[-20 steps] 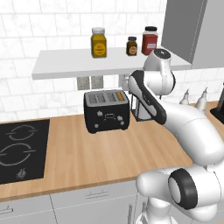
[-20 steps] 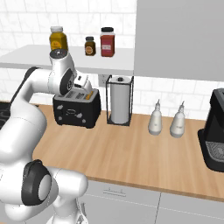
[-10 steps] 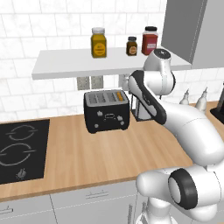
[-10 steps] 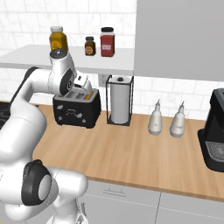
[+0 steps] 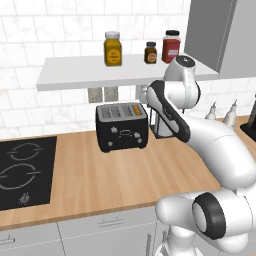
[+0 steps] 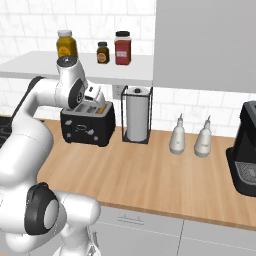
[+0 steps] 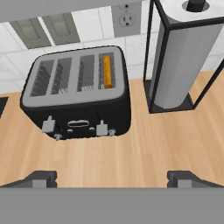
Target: Start the toaster. Once the lever pops up, take the bread to the plate on the dining counter.
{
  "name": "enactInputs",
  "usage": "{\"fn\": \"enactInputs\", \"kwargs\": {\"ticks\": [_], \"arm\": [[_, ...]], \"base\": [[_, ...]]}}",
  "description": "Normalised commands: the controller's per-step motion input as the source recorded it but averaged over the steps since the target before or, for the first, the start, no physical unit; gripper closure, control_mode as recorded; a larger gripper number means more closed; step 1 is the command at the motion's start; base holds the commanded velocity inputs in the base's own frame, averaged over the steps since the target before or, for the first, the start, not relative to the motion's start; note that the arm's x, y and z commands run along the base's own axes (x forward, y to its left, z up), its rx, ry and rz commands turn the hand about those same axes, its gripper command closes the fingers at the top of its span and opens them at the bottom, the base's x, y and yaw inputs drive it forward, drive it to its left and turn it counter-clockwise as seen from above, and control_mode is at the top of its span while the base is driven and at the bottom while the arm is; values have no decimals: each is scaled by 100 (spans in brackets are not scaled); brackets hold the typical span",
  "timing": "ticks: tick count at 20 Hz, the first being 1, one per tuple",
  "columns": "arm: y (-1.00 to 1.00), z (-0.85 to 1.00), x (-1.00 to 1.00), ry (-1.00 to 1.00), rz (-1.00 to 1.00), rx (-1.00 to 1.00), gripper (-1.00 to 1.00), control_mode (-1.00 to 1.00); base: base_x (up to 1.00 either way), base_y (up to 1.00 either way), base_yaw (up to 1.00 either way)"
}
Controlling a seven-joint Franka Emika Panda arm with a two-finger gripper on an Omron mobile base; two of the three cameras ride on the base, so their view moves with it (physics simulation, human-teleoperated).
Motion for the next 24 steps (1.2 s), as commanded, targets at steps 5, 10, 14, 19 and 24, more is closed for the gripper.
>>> {"fn": "enactInputs", "kwargs": {"ticks": [5,10,14,19,24], "arm": [[0,0,0,0,0,0,-100,-100],[0,0,0,0,0,0,-100,-100],[0,0,0,0,0,0,-100,-100],[0,0,0,0,0,0,-100,-100],[0,0,0,0,0,0,-100,-100]], "base": [[0,0,0],[0,0,0],[0,0,0],[0,0,0],[0,0,0]]}}
